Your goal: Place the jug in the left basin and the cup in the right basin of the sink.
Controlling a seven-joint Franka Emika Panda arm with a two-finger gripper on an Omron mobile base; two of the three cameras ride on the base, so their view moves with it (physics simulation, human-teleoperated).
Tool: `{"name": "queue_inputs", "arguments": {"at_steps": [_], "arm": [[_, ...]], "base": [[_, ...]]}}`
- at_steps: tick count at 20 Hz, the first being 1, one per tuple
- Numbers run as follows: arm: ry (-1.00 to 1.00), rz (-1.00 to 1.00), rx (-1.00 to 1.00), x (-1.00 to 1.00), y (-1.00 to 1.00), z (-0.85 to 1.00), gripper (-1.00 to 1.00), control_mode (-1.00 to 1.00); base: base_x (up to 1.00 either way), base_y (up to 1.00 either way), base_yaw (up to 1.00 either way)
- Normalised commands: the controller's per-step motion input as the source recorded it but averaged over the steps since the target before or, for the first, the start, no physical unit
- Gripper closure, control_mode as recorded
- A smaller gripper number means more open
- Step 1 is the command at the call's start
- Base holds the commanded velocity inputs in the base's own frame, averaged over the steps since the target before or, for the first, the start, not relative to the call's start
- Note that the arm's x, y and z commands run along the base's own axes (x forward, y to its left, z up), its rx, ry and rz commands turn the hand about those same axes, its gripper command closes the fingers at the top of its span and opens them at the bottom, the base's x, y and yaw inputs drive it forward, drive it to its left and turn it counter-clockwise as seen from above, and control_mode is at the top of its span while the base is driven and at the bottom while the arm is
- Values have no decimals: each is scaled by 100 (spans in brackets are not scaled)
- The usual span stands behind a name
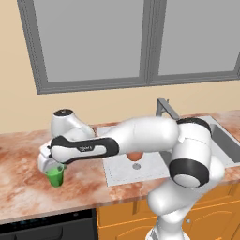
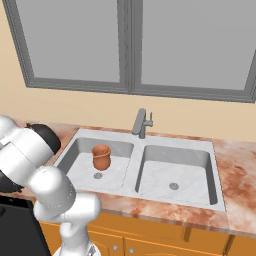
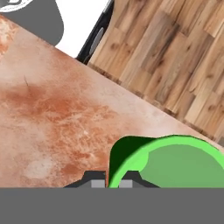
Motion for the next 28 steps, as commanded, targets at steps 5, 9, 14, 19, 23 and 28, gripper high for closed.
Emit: {"name": "queue_inputs", "arguments": {"at_steps": [5,9,14,19,23,28], "arm": [[0,0,1,-4,-40,41,100,-100],[0,0,1,-7,-47,31,100,-100],[0,0,0,-5,-47,18,100,-100],[0,0,0,0,-52,15,100,-100],[0,0,0,0,-56,8,100,-100],[0,0,0,0,-58,7,100,-100]], "base": [[0,0,0],[0,0,0],[0,0,0],[0,0,0],[0,0,0],[0,0,0]]}}
